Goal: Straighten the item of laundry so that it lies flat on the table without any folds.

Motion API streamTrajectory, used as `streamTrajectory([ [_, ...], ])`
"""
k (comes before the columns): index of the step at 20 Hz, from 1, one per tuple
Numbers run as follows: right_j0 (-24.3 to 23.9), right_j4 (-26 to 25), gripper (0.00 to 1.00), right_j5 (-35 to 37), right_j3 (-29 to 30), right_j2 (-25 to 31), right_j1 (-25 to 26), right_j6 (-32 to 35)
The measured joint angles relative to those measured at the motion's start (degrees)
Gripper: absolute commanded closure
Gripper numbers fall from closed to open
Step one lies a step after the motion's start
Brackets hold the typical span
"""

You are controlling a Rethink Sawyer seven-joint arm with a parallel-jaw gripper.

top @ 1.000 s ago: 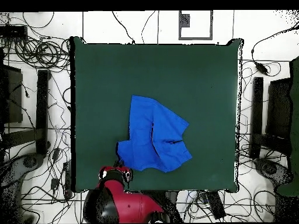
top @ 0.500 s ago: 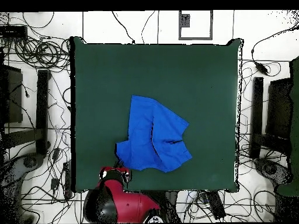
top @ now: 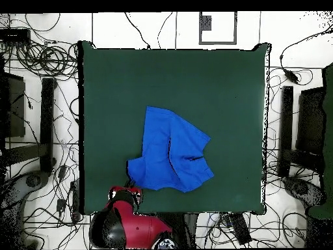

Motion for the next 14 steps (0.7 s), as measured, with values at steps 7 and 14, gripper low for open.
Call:
streamTrajectory([
  [7,2.74,3.96,1.00,0.00,0.01,0.02,0.09,0.00],
  [14,4.38,6.88,1.00,0.00,0.02,0.02,-0.67,0.00],
])
